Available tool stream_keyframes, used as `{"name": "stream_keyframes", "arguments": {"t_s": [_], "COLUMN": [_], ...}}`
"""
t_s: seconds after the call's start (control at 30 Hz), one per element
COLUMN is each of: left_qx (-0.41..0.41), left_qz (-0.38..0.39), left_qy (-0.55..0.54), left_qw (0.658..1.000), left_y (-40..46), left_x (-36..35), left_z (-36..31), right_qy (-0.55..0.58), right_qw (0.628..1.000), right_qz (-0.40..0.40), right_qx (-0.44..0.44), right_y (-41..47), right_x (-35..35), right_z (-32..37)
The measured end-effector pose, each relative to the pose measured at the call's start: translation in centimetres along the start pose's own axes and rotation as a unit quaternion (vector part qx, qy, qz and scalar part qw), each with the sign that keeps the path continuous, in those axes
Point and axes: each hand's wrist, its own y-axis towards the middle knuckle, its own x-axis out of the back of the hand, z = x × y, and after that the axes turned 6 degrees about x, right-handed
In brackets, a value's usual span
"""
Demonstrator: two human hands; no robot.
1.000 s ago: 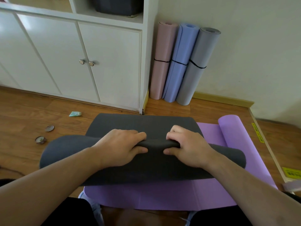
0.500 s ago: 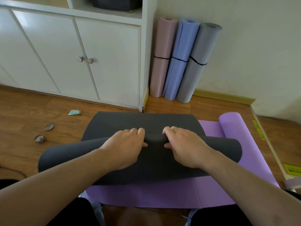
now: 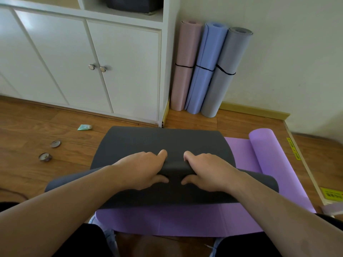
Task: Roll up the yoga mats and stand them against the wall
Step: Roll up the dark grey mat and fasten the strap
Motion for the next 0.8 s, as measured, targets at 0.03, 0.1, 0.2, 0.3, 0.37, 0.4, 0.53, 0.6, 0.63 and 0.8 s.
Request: {"name": "stream_keyframes", "arguments": {"t_s": [0.03,0.1,0.2,0.3,0.37,0.4,0.53,0.6,0.63,0.8], "left_qx": [-0.003,-0.013,-0.029,-0.006,0.025,0.039,0.087,0.091,0.082,0.045], "left_qz": [0.005,0.003,-0.029,-0.075,-0.098,-0.107,-0.141,-0.175,-0.194,-0.19], "left_qy": [-0.005,-0.005,0.008,0.02,0.014,0.015,0.025,0.056,0.078,0.111], "left_qw": [1.0,1.0,0.999,0.997,0.995,0.993,0.986,0.979,0.975,0.974], "left_y": [-0.2,-0.4,-0.5,-0.4,-0.3,-0.2,-0.2,-0.3,-0.4,-0.5], "left_x": [0.2,0.6,0.5,0.4,0.4,0.4,0.3,0.0,-0.3,-1.3], "left_z": [0.1,0.2,0.3,-0.1,-0.4,-0.7,-2.0,-2.6,-2.8,-3.0], "right_qy": [0.015,0.032,0.019,-0.015,-0.041,-0.047,-0.053,-0.044,-0.035,0.002], "right_qw": [1.0,0.999,0.998,0.994,0.99,0.989,0.991,0.993,0.994,0.999], "right_qz": [0.005,0.001,-0.048,-0.108,-0.133,-0.136,-0.125,-0.112,-0.1,-0.04], "right_qx": [0.0,0.007,0.029,0.015,-0.003,-0.009,-0.003,-0.005,-0.005,0.0], "right_y": [0.0,-0.2,-0.3,-0.3,-0.2,-0.2,0.3,0.5,0.5,0.5], "right_x": [0.1,0.2,0.2,0.2,0.2,0.2,-0.2,-0.1,0.1,0.3], "right_z": [0.0,0.0,0.1,0.4,0.5,0.5,0.5,0.3,0.2,-0.1]}}
